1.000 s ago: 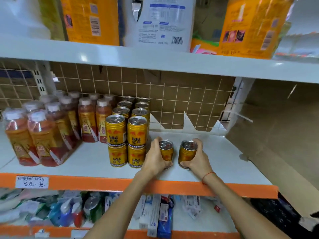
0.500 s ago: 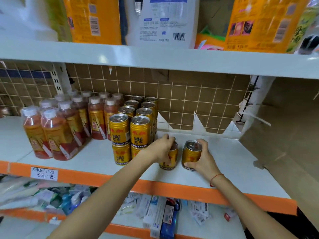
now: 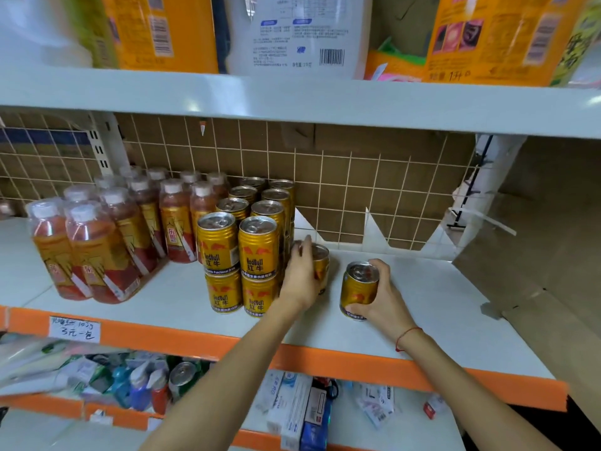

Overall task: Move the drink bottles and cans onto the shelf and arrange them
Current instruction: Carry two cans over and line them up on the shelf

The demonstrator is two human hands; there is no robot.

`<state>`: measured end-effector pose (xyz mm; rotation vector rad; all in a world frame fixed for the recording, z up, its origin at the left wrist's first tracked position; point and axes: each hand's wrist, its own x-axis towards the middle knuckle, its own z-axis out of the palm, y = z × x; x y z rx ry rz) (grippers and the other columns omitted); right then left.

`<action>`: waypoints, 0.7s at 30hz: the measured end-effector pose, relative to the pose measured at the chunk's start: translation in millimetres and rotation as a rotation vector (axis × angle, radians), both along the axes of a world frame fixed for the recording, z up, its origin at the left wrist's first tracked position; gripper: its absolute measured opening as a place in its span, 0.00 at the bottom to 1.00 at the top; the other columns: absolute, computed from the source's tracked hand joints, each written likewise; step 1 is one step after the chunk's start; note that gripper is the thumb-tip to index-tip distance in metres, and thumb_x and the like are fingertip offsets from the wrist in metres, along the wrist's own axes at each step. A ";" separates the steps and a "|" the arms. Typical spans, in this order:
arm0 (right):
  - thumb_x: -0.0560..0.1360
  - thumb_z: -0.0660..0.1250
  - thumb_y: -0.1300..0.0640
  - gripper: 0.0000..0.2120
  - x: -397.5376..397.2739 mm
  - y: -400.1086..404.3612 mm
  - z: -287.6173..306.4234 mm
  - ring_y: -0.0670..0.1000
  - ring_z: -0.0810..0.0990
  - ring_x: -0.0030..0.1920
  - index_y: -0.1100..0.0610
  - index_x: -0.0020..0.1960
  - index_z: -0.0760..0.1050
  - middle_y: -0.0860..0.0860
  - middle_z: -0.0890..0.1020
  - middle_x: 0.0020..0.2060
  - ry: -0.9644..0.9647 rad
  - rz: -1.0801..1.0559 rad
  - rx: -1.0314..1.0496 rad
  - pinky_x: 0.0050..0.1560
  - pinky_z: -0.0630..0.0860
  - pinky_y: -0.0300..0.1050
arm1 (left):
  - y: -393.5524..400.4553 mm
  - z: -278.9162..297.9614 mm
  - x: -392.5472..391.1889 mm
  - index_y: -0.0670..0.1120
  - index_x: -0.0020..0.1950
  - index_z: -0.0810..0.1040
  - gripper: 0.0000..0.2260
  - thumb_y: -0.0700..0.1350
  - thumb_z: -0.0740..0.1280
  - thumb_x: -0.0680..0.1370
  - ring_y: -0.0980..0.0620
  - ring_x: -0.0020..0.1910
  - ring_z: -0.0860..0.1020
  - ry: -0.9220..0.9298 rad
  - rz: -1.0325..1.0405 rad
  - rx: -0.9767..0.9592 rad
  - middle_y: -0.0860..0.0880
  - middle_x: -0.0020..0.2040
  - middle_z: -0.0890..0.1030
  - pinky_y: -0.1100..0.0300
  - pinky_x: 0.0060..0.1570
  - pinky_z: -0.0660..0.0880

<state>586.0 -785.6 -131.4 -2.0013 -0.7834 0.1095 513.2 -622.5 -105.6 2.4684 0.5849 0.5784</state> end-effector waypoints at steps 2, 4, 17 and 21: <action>0.61 0.79 0.60 0.45 1.4 2.0 0.9 0.50 0.73 0.55 0.47 0.68 0.55 0.48 0.70 0.57 -0.001 0.004 0.004 0.50 0.71 0.40 | -11.7 -19.2 -5.8 0.40 0.75 0.56 0.38 0.41 0.74 0.71 0.40 0.69 0.67 -0.144 0.139 -0.266 0.39 0.69 0.67 0.53 0.67 0.64; 0.62 0.79 0.60 0.45 2.9 4.3 1.2 0.50 0.72 0.55 0.48 0.69 0.55 0.47 0.69 0.57 0.005 0.006 0.006 0.51 0.72 0.40 | -21.3 -33.8 -6.4 0.39 0.70 0.63 0.35 0.42 0.77 0.69 0.41 0.64 0.72 -0.183 0.244 -0.438 0.39 0.64 0.73 0.54 0.62 0.68; 0.63 0.78 0.62 0.44 32.1 38.5 7.5 0.50 0.71 0.54 0.52 0.69 0.56 0.49 0.71 0.56 0.017 0.000 0.026 0.51 0.70 0.41 | -9.3 -44.2 29.3 0.41 0.58 0.75 0.18 0.42 0.74 0.71 0.44 0.57 0.78 -0.248 0.352 -0.583 0.43 0.56 0.80 0.58 0.55 0.71; 0.63 0.79 0.62 0.43 49.6 52.8 3.2 0.51 0.74 0.52 0.53 0.69 0.57 0.51 0.73 0.54 0.008 -0.035 0.048 0.51 0.70 0.41 | -2.8 -46.6 49.6 0.41 0.60 0.74 0.15 0.42 0.70 0.75 0.43 0.60 0.76 -0.249 0.391 -0.594 0.42 0.59 0.78 0.54 0.60 0.71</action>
